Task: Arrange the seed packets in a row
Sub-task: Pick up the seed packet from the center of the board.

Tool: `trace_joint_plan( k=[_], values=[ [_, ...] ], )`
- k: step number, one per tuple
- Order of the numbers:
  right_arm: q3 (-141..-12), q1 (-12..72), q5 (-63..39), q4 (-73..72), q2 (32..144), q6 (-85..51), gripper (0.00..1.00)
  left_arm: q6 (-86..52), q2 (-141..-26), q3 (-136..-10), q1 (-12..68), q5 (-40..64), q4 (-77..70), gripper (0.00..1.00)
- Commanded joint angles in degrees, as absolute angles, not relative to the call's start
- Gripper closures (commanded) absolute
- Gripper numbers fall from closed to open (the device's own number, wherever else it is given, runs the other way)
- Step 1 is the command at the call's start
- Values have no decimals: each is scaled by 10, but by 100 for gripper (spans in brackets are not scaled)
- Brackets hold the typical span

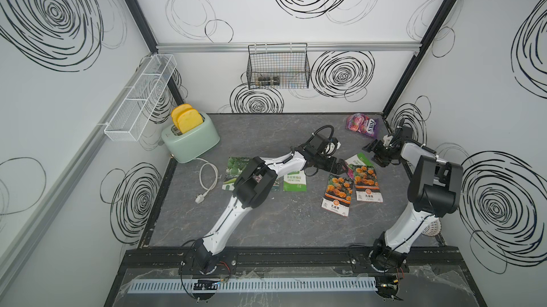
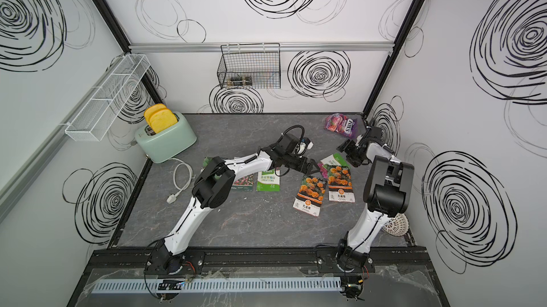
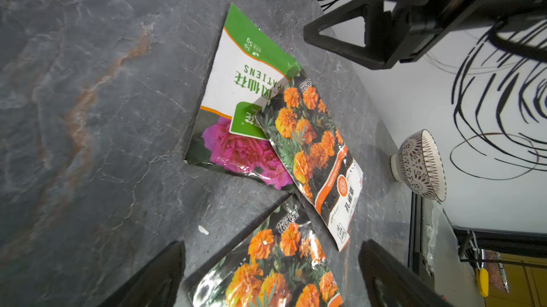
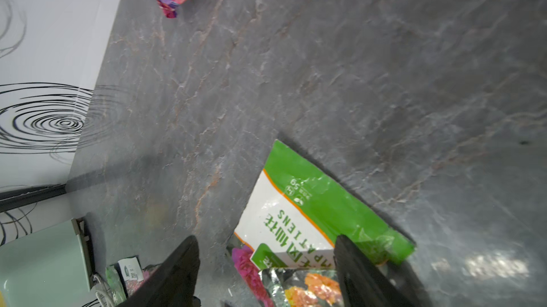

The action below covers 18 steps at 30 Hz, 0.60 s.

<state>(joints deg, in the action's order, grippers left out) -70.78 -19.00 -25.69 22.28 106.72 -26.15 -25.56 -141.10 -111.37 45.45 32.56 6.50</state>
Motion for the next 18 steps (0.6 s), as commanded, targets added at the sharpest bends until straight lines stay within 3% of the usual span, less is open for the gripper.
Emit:
trace_joint_plan(
  k=[1,18],
  values=[
    [-707,-191,-239,239,1081,-262,26,-270,-1438,-1137,452,335,38,4],
    [-701,-111,-245,260,1139,-243,28,-308,-1482,-1158,428,338,38,4]
  ],
)
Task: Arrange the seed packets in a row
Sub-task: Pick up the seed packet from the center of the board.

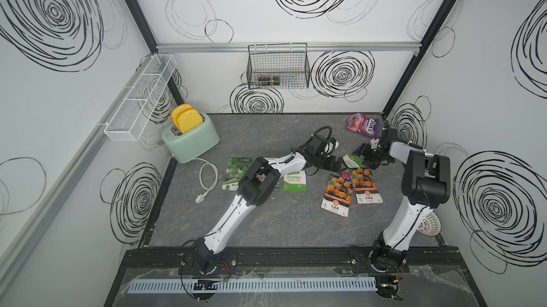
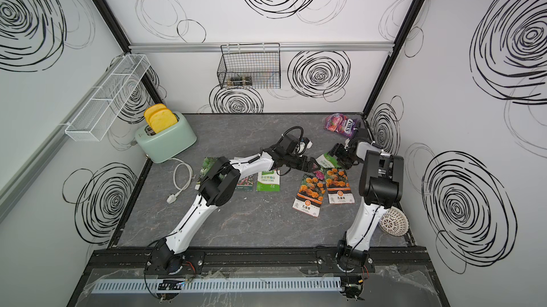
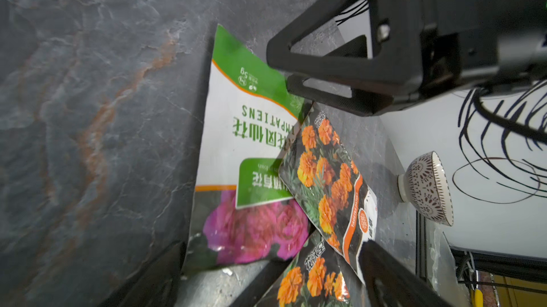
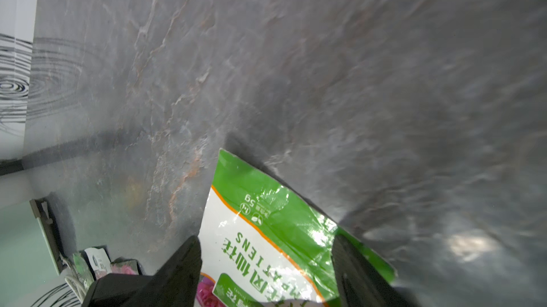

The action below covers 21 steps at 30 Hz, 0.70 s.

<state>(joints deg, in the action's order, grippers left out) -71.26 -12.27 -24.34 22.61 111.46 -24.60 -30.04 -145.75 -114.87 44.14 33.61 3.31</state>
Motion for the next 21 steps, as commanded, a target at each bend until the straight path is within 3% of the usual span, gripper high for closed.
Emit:
trace_joint_plan(
  k=[1,4,7,11,13,18,21],
  values=[
    [-701,-110,-248,257,1140,-243,28,-308,-1482,-1157,426,341,38,3],
    [-702,-106,-253,256,1145,-245,28,-306,-1483,-1150,423,346,36,2],
    [-703,-106,-259,251,1146,-248,28,-306,-1483,-1143,423,353,31,15],
    [-708,-106,-264,249,1148,-250,28,-306,-1488,-1144,426,362,28,40],
    [-709,-106,-266,248,1148,-252,29,-307,-1490,-1144,426,365,27,42],
    [-713,-103,-272,244,1149,-255,29,-309,-1497,-1151,430,373,26,57],
    [-716,-101,-278,241,1146,-257,29,-315,-1501,-1156,431,377,22,78]
  ],
)
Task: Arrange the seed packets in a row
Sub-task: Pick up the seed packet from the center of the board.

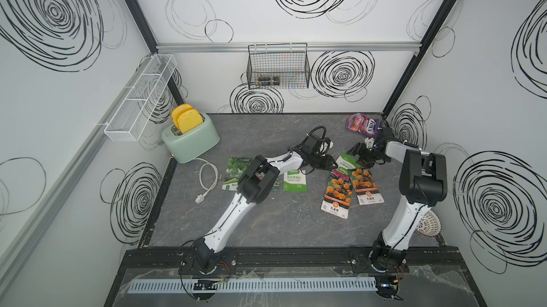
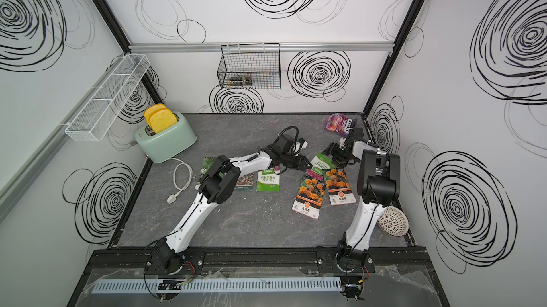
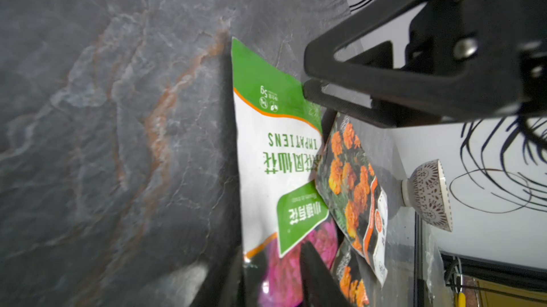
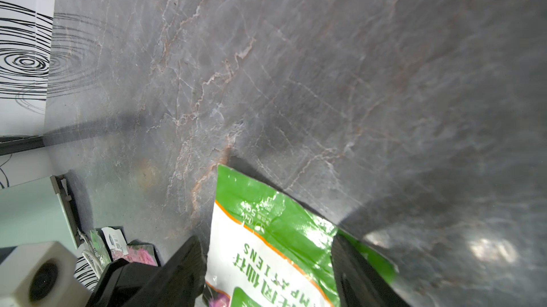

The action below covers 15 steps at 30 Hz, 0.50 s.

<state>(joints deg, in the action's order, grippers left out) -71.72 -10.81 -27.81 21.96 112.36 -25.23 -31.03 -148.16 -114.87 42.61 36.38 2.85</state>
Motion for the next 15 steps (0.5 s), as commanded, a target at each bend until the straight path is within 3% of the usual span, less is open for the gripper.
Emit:
trace_joint_plan(
  k=[1,3,15],
  values=[
    [-717,-101,-279,241,1144,-258,29,-318,-1502,-1159,431,377,20,84],
    [-720,-100,-282,240,1138,-258,29,-325,-1502,-1165,431,378,14,100],
    [-783,-97,-293,258,1076,-265,29,-378,-1456,-1188,413,369,-38,100]
  ],
)
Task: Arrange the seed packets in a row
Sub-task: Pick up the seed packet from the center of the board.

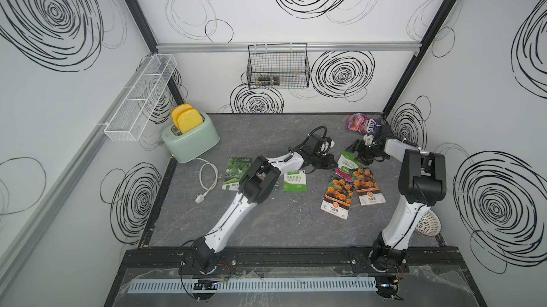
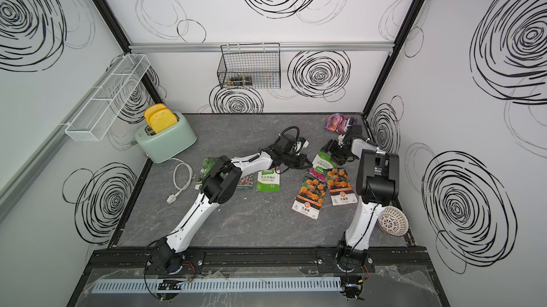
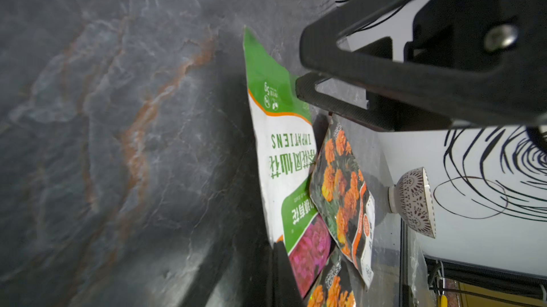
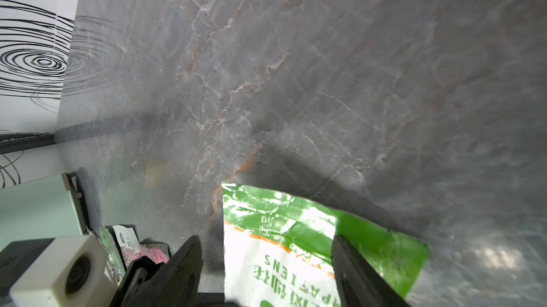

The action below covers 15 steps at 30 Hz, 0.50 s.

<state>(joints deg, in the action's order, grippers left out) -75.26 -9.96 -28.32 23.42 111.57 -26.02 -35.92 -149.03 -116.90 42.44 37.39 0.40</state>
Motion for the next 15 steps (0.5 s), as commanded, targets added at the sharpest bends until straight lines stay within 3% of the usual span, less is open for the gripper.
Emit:
trace_joint_plan(
  k=[1,6,15],
  values=[
    [-791,-97,-294,262,1070,-265,29,-381,-1446,-1187,409,367,-40,100],
    [-801,-97,-303,250,1026,-279,28,-373,-1402,-1175,387,361,-22,100],
    [-780,-93,-387,213,975,-279,28,-343,-1243,-1031,330,363,-12,100]
  ],
)
